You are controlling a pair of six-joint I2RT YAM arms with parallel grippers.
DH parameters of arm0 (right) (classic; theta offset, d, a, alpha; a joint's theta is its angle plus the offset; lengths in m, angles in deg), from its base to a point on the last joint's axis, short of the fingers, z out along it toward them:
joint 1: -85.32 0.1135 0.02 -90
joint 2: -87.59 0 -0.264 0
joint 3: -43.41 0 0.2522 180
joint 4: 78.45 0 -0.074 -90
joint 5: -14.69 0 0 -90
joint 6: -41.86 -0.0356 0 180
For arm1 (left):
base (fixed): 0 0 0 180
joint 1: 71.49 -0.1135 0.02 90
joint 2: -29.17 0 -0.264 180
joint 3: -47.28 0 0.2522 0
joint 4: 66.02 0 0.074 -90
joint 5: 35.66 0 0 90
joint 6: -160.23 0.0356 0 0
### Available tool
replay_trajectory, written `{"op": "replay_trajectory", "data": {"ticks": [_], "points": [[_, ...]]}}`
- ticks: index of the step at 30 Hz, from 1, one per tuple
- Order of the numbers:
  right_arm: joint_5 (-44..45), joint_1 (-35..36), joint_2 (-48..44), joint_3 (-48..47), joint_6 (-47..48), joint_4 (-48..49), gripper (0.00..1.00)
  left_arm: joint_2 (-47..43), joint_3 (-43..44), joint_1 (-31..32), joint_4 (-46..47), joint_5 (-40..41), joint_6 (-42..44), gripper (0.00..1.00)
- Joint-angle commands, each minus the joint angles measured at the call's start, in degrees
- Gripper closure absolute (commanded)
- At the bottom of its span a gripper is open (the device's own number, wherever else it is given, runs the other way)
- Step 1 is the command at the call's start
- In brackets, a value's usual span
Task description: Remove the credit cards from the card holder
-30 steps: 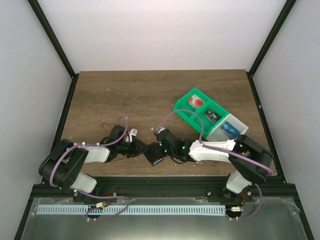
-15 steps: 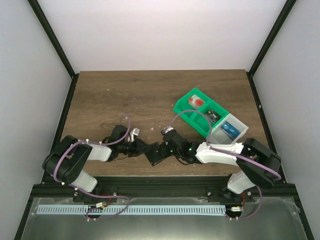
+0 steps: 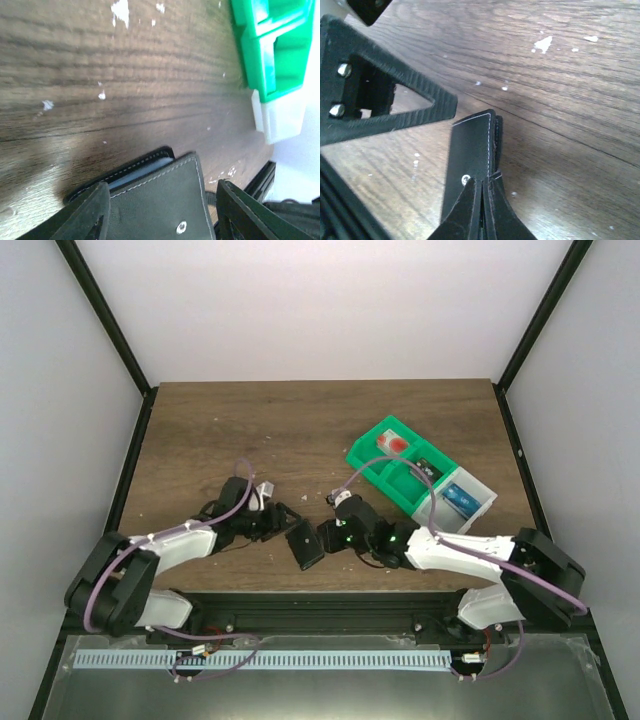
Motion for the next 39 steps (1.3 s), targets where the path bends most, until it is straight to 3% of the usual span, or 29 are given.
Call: {"op": "replay_trajectory", "data": {"ticks": [1, 7, 13, 17, 27, 31, 39], "points": [[-4.0, -0.4, -3.4, -1.9, -2.4, -0.9, 1.00, -5.3, 1.7, -0.5, -11.9, 6.8, 3.4, 0.38], [-8.5, -0.4, -7.4, -0.6, -6.0, 1.0, 0.99, -13.0, 0.2, -0.5, -17.7, 10.1, 4.1, 0.23], [-16.0, -0.4, -6.8, -1.0, -8.4, 4.0, 1.00, -17.2, -5.3, -0.5, -10.5, -0.7, 0.6, 0.24], [-13.3, -0.4, -5.2, -1.6, -8.4, 2.7, 1.00, -19.0, -9.1, -0.5, -6.5, -1.9, -1.1, 0.25], [-3.5, -2.9, -7.1, 1.5, -6.0, -3.9, 0.99, -16.4, -7.2, -0.5, -14.7, 6.4, 4.2, 0.41], [-1.7, -4.0, -7.8, 3.3, -5.5, -5.6, 1.00, -16.0, -7.6, -0.5, -14.4, 7.3, 4.0, 0.51], [-0.8, -4.8, -8.6, 8.1, -5.8, -4.6, 1.00, -16.6, -7.7, -0.5, -10.9, 3.9, 2.1, 0.56]]}}
